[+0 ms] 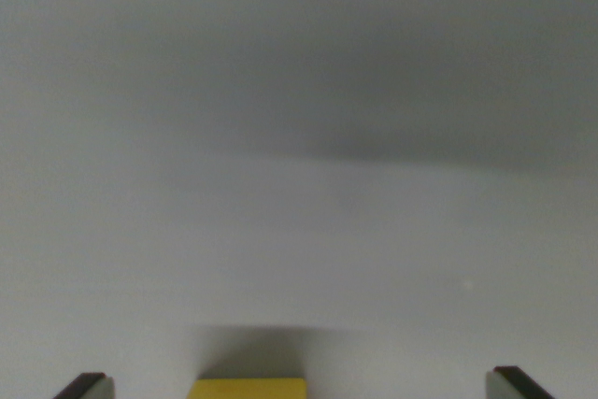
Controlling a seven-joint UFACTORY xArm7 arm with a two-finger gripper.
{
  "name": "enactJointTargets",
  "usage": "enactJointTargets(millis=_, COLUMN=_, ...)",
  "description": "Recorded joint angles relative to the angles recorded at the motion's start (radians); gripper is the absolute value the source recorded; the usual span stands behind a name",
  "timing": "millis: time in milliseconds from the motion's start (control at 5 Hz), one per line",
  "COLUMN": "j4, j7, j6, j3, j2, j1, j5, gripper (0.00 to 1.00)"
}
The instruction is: Pick yellow cube
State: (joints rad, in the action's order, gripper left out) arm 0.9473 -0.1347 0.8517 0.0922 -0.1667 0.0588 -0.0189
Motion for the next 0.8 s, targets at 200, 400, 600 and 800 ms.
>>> enactJointTargets(millis=200, j4=0.0, j7=0.0, j6=0.0, j3=0.0, j2=0.0, j1=0.0, j5=0.0, gripper=0.0)
enactJointTargets(millis=400, j4=-0.037, j7=-0.005, j6=-0.039, j3=0.005, j2=-0.01, j1=0.0051, j5=-0.0022, gripper=0.0)
enactJointTargets(millis=600, j4=-0.037, j7=-0.005, j6=-0.039, j3=0.005, j2=-0.01, j1=0.0051, j5=-0.0022, gripper=0.0)
enactJointTargets(millis=800, j4=-0.071, j7=-0.01, j6=-0.075, j3=0.009, j2=-0.019, j1=0.0097, j5=-0.0041, gripper=0.0)
